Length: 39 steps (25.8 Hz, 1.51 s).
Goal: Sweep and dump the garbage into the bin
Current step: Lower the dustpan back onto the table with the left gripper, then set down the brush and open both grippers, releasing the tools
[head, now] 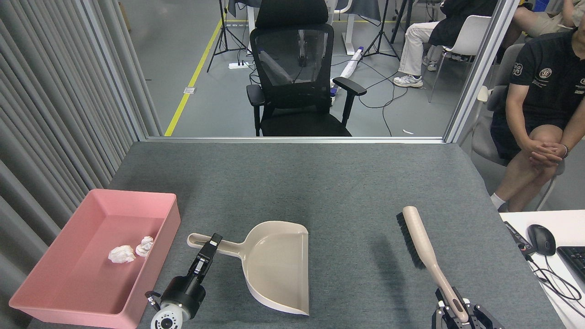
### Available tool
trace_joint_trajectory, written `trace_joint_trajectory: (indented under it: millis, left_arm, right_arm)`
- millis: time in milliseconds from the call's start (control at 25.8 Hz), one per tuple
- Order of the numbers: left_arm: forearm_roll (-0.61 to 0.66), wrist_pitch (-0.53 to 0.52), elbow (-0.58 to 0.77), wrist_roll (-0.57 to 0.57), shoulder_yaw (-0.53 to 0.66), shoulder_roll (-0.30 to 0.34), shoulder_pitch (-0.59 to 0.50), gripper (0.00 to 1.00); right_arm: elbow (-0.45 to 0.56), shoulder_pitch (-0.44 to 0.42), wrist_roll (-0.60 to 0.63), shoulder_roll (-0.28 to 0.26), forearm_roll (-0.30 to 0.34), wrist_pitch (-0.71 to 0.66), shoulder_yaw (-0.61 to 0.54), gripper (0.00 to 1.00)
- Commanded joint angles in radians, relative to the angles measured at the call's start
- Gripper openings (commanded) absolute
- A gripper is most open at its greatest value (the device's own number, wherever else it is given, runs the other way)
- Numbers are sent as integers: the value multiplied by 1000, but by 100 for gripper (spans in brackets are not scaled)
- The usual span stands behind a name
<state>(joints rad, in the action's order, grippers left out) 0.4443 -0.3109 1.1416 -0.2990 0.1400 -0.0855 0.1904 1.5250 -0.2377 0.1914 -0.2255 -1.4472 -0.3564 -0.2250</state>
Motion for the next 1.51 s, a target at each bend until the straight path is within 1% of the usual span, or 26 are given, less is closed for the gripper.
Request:
trace_joint_trajectory:
  millis: [0,77,116,271,387,426,464,503,542,580,619,658,696,735,812,851,967,1045,1315,1393,1470]
  left_arm:
    - [-4,4,-25,6,0,0,4,22]
    - [-7,3,-34,8,-2,-11,4,23]
    - [-7,6,-36,11,0,-25,4,23]
    - [-7,-4,-79,37,1,-28,8,25]
    - [-7,-4,-74,38,1,-31,8,26]
    - [-7,-4,-72,38,0,-31,8,27]
    - [-4,-1,-71,38,-2,-29,9,32]
    - [1,6,-72,38,-2,-26,11,43]
    - [2,9,-72,38,-2,-23,12,52]
    - [5,9,-71,38,-3,-22,11,59]
    - [5,12,-71,40,-3,-22,9,68]
    - [7,18,-69,41,-3,-22,8,76]
    - [10,30,-66,43,-3,-22,8,90]
    - [10,47,-57,46,-3,-20,1,99]
    - [10,64,-30,44,-8,-16,-12,99]
    - [10,64,-17,41,-8,-11,-25,99]
    - [13,87,35,35,-10,-8,-34,99]
    - [13,127,56,34,-10,-8,-49,99]
    - [19,131,110,31,-13,10,-114,99]
    - [19,133,138,31,-11,10,-132,99]
    - [17,141,178,29,-11,10,-154,99]
  right_arm:
    - [0,-6,-9,0,-2,-3,7,7]
    - [-3,-9,-12,2,-5,-3,12,7]
    - [-5,-12,-20,3,-15,-3,15,7]
    - [-31,-11,-32,3,-58,-1,49,8]
    - [-31,-6,-35,5,-59,-3,52,8]
    - [-31,-8,-33,5,-59,-3,52,8]
    - [-31,-9,-33,3,-59,-3,52,9]
    - [-31,-9,-33,5,-58,-1,50,14]
    - [-31,-8,-33,6,-56,-1,50,30]
    - [-31,-8,-35,9,-55,-1,50,49]
    - [-29,-6,-35,11,-52,-3,50,61]
    - [-26,-8,-36,11,-52,-4,50,67]
    - [-25,-9,-37,12,-50,-3,50,70]
    - [-25,-8,-37,14,-48,-3,50,74]
    - [-25,-6,-37,12,-45,-4,47,93]
    - [-25,-6,-37,5,-45,-6,44,96]
    - [-17,-6,-35,-3,-44,-33,42,97]
    - [-17,-5,-36,-3,-44,-56,42,97]
    - [-11,-6,-33,-25,-42,-84,27,97]
    - [-11,-6,-33,-21,-41,-85,0,97]
    - [-11,-8,-33,-25,-22,-87,-11,97]
